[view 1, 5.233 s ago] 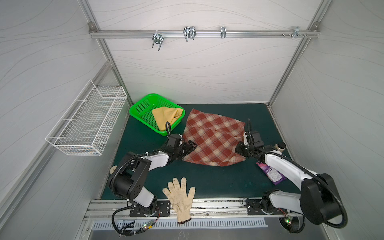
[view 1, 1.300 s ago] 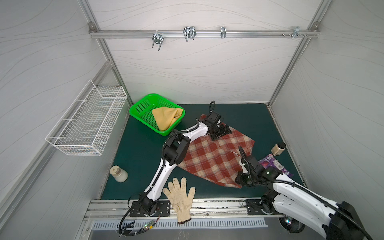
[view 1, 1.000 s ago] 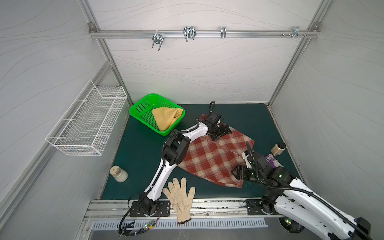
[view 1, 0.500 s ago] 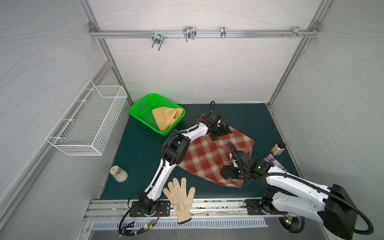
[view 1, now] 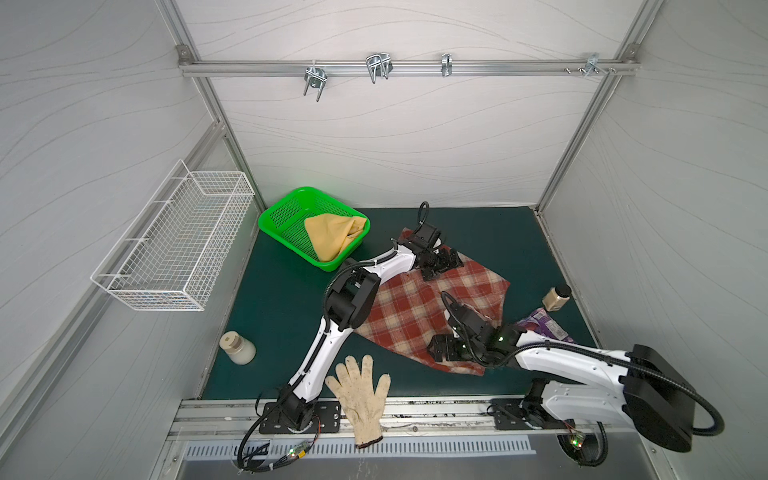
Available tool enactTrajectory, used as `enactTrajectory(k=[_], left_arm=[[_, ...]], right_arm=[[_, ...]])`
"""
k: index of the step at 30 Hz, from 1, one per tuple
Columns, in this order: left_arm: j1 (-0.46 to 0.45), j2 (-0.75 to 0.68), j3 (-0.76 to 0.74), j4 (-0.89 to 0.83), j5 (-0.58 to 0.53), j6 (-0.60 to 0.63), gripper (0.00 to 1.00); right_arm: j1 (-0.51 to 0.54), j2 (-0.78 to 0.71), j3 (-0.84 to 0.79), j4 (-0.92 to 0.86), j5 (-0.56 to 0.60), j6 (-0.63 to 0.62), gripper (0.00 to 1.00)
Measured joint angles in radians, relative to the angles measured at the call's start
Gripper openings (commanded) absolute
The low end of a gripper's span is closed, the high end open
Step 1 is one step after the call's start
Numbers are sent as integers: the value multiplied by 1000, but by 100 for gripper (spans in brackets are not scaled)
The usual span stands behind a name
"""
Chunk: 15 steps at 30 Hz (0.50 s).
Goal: Fold and stack the skirts
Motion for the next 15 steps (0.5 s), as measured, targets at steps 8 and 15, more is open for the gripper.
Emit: enactTrajectory(k=[8,15], left_arm=[[7,-5,-18,23,16,0,99],[21,-6,-24,38,30,-1,99]], right_arm=[[185,-7,-6,7,86,85,97],[307,-25,-31,10,160,172,94]])
